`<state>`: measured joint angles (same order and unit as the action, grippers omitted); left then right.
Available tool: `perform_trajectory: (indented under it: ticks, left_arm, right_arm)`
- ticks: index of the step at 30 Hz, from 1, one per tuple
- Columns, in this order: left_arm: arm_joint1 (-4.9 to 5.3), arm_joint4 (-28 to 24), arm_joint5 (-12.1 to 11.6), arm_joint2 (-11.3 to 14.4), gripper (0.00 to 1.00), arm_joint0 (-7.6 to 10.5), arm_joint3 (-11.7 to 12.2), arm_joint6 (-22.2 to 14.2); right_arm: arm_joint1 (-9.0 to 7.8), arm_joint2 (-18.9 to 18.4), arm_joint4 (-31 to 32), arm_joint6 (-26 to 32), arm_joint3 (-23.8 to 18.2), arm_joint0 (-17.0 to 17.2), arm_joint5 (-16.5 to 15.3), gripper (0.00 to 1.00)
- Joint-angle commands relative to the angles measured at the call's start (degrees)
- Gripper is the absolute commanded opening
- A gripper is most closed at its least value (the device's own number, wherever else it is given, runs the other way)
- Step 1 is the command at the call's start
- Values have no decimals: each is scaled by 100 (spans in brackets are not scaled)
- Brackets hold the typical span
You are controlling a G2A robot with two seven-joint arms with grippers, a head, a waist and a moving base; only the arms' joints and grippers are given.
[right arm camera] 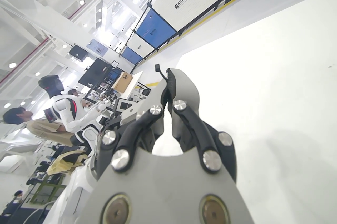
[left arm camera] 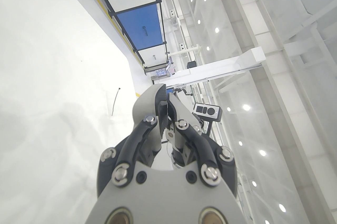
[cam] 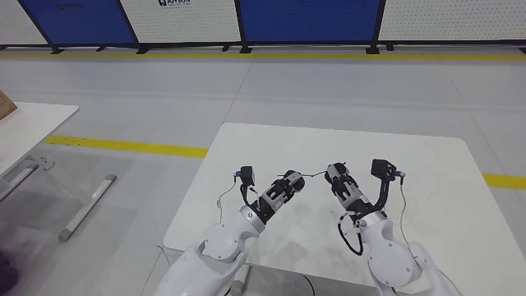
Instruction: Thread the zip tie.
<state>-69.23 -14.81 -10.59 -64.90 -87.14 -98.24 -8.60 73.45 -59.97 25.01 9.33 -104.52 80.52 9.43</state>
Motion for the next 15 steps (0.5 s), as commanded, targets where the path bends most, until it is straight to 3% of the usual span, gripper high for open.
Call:
perform_trajectory:
  ticks: [1,15]
  left_arm:
    - [0,0,0,0,0,0,0,0]
    - [0,0,0,0,0,0,0,0]
  right_arm:
    - [1,-21,13,23,-16,23,-11,0]
    - [39,-116,-9,-90,-71,114,-5,0]
